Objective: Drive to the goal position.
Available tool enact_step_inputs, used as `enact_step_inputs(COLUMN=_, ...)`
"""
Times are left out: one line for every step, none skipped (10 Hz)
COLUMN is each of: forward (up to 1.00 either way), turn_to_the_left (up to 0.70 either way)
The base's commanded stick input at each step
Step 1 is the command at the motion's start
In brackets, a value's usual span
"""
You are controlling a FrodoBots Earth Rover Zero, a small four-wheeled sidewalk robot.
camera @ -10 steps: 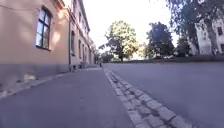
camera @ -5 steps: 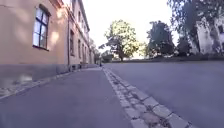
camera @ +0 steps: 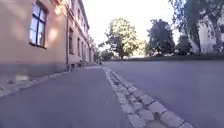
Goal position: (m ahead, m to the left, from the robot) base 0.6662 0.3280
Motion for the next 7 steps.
enact_step_inputs(forward=0.5, turn_to_the_left=0.0)
enact_step_inputs(forward=0.5, turn_to_the_left=0.0)
enact_step_inputs(forward=0.5, turn_to_the_left=0.0)
enact_step_inputs(forward=0.5, turn_to_the_left=0.0)
enact_step_inputs(forward=0.5, turn_to_the_left=0.0)
enact_step_inputs(forward=0.5, turn_to_the_left=0.0)
enact_step_inputs(forward=0.5, turn_to_the_left=0.0)
